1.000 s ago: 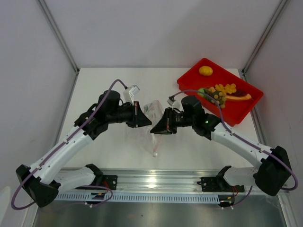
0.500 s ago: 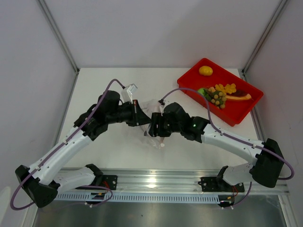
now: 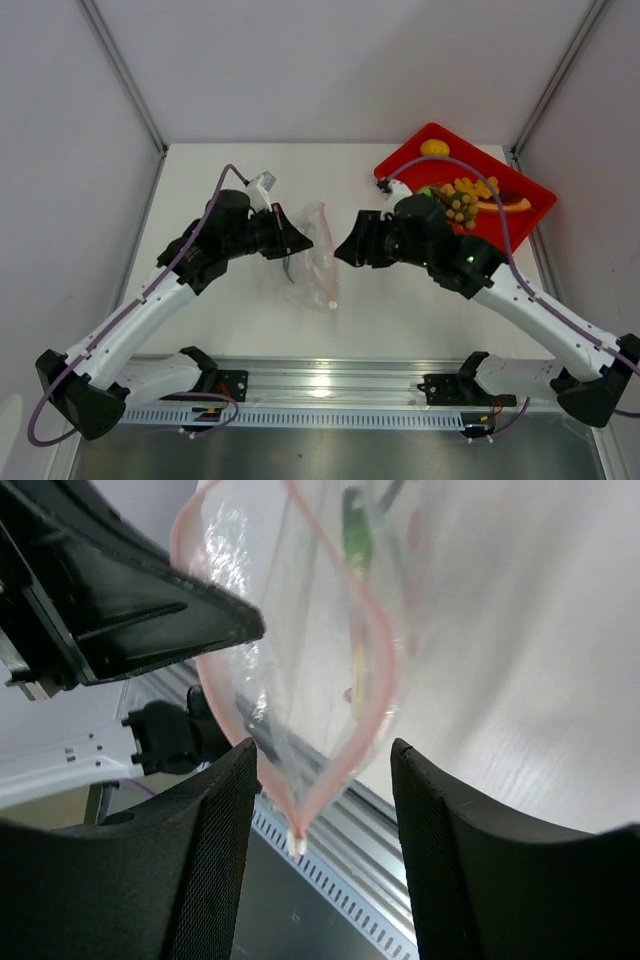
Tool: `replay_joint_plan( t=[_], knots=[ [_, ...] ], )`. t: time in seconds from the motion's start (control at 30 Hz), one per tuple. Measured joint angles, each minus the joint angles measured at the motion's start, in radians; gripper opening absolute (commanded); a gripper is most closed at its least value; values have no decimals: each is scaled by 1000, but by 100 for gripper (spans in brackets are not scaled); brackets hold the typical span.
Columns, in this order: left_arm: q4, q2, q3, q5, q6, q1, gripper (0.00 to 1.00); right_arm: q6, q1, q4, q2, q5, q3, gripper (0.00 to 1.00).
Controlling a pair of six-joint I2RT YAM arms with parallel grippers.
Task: Place the food in the zip-top bag and seal the zipper
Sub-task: Place the fake vegetable in the zipper food storage bag, then pick up the fake food from the bin.
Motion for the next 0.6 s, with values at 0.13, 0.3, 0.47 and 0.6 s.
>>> replay_joint_plan(
  t=[0.13, 0.3, 0.47, 0.6],
  knots=[
    [4, 0, -3, 0, 0, 13, 1, -24, -142, -66, -52, 30, 36, 57],
    [50, -1, -47, 23, -7, 14, 1, -48, -531, -84, -25, 33, 57, 58],
    [58, -7, -95, 42, -6, 15, 1, -37, -851, -3, 65, 51, 37, 59],
    [56, -33, -116, 43, -5, 14, 1, 3, -1036, 73, 161, 93, 18, 59]
  ],
)
